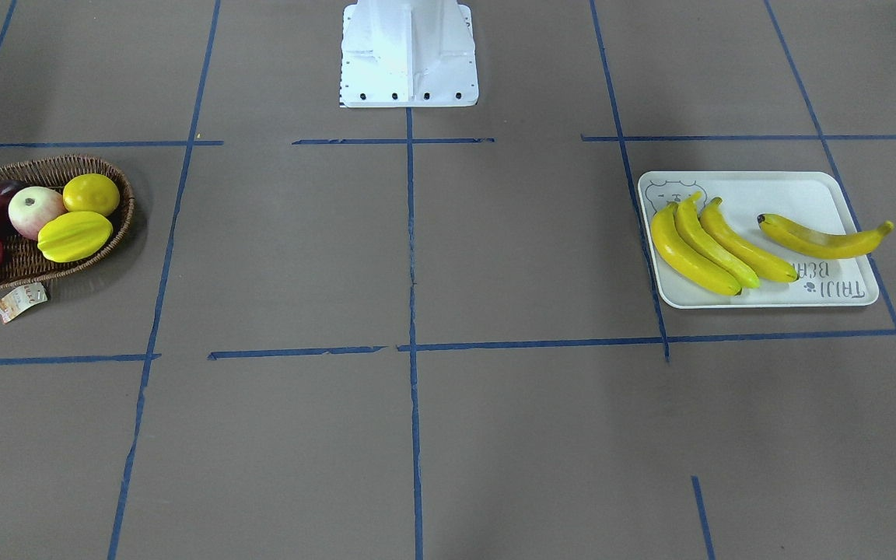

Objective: Transfer all bananas from basket to plate

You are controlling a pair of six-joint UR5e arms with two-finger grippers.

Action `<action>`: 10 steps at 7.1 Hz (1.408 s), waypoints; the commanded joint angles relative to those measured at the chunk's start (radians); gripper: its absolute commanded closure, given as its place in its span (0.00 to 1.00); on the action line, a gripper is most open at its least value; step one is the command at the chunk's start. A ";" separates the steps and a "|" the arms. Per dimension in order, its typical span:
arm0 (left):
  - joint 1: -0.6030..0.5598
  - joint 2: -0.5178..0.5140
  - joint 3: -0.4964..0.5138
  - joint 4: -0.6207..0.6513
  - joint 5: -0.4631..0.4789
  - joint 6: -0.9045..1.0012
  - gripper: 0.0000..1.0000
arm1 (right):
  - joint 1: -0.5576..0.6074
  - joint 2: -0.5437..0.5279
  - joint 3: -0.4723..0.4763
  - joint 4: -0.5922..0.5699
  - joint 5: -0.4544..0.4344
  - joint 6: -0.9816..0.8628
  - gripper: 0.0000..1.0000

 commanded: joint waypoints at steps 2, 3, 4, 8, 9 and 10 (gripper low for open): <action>-0.001 0.013 -0.006 -0.001 -0.011 -0.074 0.00 | -0.216 -0.025 0.089 0.068 -0.063 0.211 0.00; -0.002 0.016 -0.029 0.007 -0.011 -0.061 0.00 | -0.230 -0.053 0.126 0.061 -0.065 0.195 0.00; -0.004 0.017 -0.032 0.010 -0.011 -0.016 0.00 | -0.230 -0.071 0.145 0.048 -0.062 0.122 0.00; -0.008 0.060 -0.015 0.053 -0.083 0.068 0.00 | -0.146 -0.122 0.137 -0.075 0.003 -0.065 0.00; -0.077 0.094 -0.018 0.053 -0.083 0.109 0.00 | -0.139 -0.122 0.136 -0.075 0.003 -0.066 0.00; -0.127 0.096 -0.029 0.056 -0.079 0.108 0.00 | -0.138 -0.120 0.136 -0.075 0.003 -0.063 0.00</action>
